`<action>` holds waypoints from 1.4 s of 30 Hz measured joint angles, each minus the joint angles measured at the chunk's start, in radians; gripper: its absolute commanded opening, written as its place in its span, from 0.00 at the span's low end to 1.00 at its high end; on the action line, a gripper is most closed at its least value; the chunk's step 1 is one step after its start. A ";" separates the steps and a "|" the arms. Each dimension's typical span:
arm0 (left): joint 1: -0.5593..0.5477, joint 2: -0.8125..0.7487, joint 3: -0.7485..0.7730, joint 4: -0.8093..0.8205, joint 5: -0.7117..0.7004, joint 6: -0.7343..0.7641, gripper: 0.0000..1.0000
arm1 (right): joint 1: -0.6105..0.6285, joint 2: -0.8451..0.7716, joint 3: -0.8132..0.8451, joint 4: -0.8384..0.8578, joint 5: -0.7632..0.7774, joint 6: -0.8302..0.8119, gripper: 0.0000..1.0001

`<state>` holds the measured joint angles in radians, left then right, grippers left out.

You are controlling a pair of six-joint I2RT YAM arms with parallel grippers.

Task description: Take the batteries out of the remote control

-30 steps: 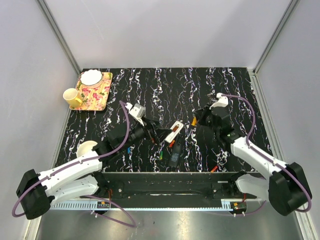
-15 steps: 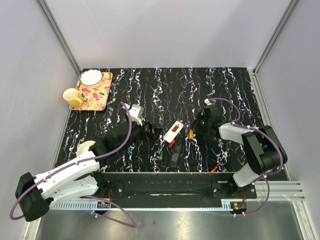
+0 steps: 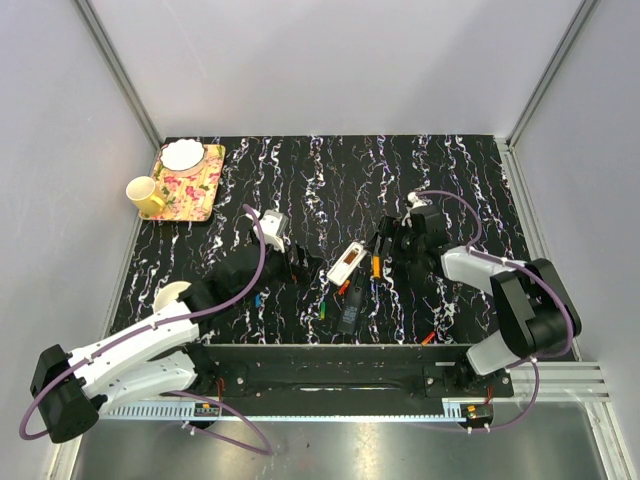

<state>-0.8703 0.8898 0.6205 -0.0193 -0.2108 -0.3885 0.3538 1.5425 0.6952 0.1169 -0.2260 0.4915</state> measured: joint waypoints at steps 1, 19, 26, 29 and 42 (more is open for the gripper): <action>0.000 0.000 0.000 0.000 0.000 0.000 0.99 | 0.000 -0.014 -0.002 0.003 0.000 0.000 0.98; 0.000 0.017 0.037 -0.089 -0.042 0.018 0.99 | 0.000 -0.188 -0.010 -0.033 0.034 -0.035 1.00; -0.001 0.040 0.109 -0.274 -0.290 -0.029 0.99 | 0.000 -0.495 -0.010 -0.100 0.140 -0.074 1.00; 0.000 0.033 0.114 -0.343 -0.394 -0.061 0.99 | 0.000 -0.643 -0.010 -0.122 0.196 -0.083 1.00; -0.001 -0.160 0.113 -0.409 -0.546 -0.093 0.99 | 0.000 -0.980 -0.034 -0.171 0.419 -0.168 1.00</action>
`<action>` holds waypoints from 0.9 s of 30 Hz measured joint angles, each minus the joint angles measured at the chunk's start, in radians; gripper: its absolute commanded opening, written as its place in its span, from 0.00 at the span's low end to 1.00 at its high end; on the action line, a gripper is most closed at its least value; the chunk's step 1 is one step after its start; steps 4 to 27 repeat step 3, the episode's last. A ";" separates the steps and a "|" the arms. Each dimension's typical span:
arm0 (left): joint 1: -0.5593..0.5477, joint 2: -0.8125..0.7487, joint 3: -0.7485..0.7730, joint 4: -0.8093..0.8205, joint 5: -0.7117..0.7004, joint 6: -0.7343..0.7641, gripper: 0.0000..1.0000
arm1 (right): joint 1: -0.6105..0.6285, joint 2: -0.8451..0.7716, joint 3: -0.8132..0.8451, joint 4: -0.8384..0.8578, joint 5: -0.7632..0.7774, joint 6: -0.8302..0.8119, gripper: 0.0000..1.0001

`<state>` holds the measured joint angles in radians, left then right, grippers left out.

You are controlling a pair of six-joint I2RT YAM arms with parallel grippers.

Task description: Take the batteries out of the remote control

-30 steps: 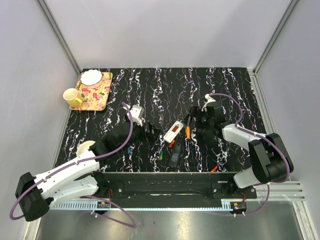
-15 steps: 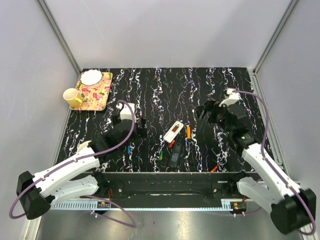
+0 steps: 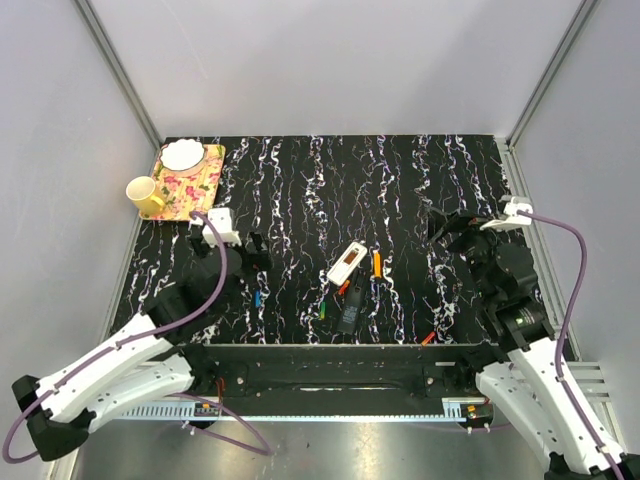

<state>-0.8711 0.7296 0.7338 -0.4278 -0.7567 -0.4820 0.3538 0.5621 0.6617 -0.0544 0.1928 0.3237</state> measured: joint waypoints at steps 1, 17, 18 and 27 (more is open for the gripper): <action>0.000 -0.016 0.000 0.003 -0.001 0.013 0.98 | 0.000 -0.002 -0.005 -0.001 0.013 -0.008 1.00; 0.000 -0.044 -0.002 0.018 -0.004 0.032 0.98 | 0.000 -0.006 -0.016 -0.002 0.038 -0.021 1.00; 0.000 -0.044 -0.002 0.018 -0.004 0.032 0.98 | 0.000 -0.006 -0.016 -0.002 0.038 -0.021 1.00; 0.000 -0.044 -0.002 0.018 -0.004 0.032 0.98 | 0.000 -0.006 -0.016 -0.002 0.038 -0.021 1.00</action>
